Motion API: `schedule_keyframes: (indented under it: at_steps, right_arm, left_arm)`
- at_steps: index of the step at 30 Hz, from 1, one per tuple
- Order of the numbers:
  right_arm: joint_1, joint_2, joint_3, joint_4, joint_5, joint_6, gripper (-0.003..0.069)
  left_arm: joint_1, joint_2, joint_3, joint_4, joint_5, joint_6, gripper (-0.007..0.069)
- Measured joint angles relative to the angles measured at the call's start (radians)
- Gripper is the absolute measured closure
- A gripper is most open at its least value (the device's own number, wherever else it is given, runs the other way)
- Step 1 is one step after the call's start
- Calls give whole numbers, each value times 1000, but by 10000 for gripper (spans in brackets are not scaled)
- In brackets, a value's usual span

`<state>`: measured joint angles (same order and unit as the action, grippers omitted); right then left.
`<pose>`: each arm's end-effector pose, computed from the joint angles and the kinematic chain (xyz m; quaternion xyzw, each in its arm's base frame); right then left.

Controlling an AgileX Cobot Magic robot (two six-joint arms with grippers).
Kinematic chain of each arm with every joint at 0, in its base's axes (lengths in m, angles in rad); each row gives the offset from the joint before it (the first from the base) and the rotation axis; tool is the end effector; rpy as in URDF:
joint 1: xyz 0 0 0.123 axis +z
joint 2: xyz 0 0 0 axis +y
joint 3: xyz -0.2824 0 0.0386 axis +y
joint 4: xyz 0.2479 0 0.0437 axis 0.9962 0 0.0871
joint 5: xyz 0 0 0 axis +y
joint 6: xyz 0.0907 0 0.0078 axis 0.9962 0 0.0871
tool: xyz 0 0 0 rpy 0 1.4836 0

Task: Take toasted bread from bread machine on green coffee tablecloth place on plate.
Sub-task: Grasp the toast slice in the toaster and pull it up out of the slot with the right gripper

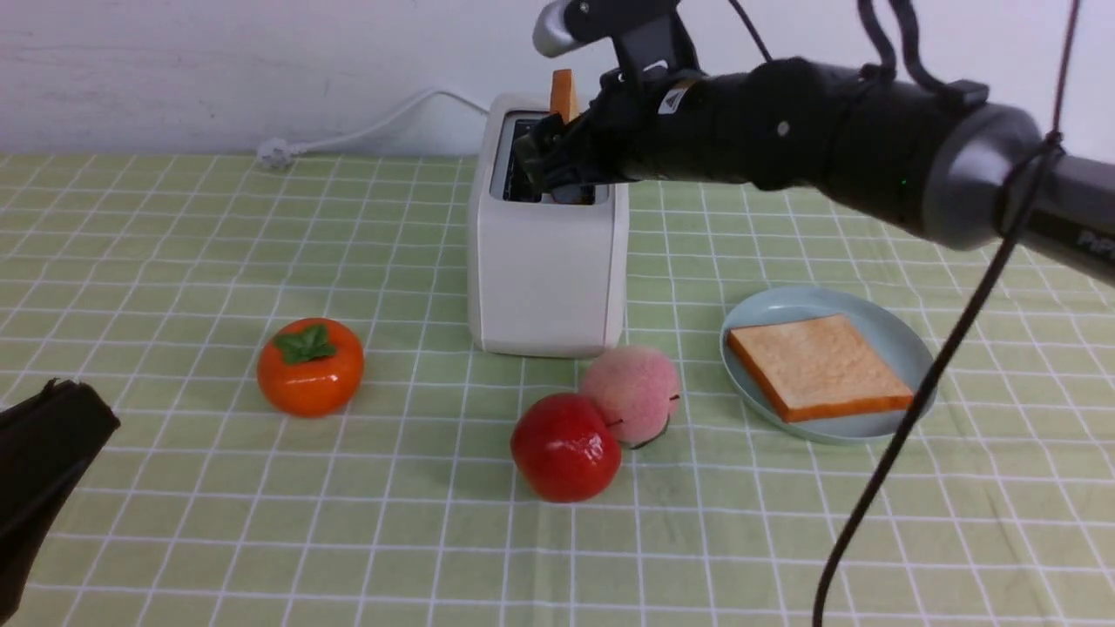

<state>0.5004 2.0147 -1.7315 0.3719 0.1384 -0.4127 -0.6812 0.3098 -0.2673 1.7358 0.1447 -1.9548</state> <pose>0.4299 0.2403 0.3050 -0.2324 0.7781 0.1518 0.5635 0.0721 -0.0416 0.2852 0.1058 0.6744 -0.2728 0.6779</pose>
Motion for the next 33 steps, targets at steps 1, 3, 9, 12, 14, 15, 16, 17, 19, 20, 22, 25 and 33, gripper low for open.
schedule_keyframes:
  at_steps: [1, 3, 9, 12, 14, 15, 16, 17, 19, 20, 22, 25, 33]
  right_arm:
    - [0, 14, -2, -1, -34, 0, 71]
    - [0, 40, -6, -2, -79, 0, 96]
    - [-5, 77, -7, -5, -138, -11, 177]
    - [-12, 78, -7, -5, -153, -16, 232]
    - [-17, 78, -8, -5, -162, -21, 304]
    - [-17, 78, -8, -5, -162, -22, 309]
    - [-18, 78, -8, -5, -162, -23, 356]
    - [-19, 78, -8, -5, -161, -23, 378]
    - [-23, 78, -8, -5, -157, -23, 431]
    - [-24, 78, -8, -5, -154, -23, 455]
    - [-25, 78, -8, -5, -152, -23, 488]
    - [-27, 78, -9, -4, -149, -23, 531]
    - [-27, 76, -9, 50, -173, -22, 538]
  left_arm:
    - [0, 0, 0, 0, 0, 0, 638]
    - [0, 0, 0, 0, -1, 0, 638]
    - [0, 0, 0, 0, -1, 0, 638]
    - [0, 0, 0, 0, -1, 0, 638]
    - [0, 0, 0, 0, -1, 0, 638]
    - [0, 0, 0, 0, -1, 0, 638]
    - [0, 0, 0, 0, -1, 0, 638]
    - [0, 0, 0, 0, -1, 0, 638]
    - [0, 0, 0, 0, -1, 0, 638]
    - [0, 0, 0, 0, -1, 0, 638]
    - [0, 0, 0, 0, -1, 0, 638]
    - [0, 0, 0, 0, -1, 0, 638]
    - [0, 0, 0, 0, -1, 0, 638]
